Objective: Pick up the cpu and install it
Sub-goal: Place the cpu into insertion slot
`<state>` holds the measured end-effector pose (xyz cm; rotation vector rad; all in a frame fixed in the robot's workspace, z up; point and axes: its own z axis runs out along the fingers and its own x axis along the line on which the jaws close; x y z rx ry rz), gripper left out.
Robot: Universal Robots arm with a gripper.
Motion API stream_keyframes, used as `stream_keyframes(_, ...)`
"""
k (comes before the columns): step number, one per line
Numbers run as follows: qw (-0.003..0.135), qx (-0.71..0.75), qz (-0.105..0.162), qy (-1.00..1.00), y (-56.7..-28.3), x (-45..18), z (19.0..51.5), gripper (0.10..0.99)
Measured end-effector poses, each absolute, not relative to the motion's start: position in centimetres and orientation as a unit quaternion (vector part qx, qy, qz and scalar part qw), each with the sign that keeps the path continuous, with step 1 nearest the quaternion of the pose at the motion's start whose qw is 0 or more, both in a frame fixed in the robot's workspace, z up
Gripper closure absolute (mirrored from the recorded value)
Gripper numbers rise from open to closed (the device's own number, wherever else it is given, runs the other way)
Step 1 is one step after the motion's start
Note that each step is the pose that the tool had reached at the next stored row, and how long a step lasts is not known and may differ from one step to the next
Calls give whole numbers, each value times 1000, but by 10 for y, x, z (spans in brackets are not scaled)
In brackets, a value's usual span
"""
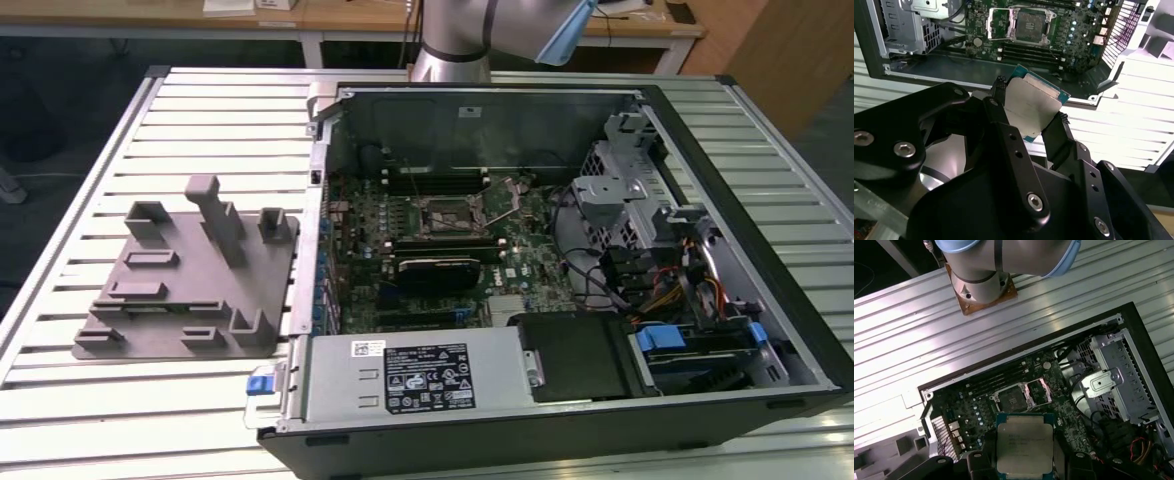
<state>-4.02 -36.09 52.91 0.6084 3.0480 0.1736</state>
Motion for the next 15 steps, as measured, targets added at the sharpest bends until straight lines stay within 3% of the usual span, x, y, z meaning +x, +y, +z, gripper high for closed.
stream_keyframes(15, 14, 195, 56, 979, -361, -40, 502, 545)
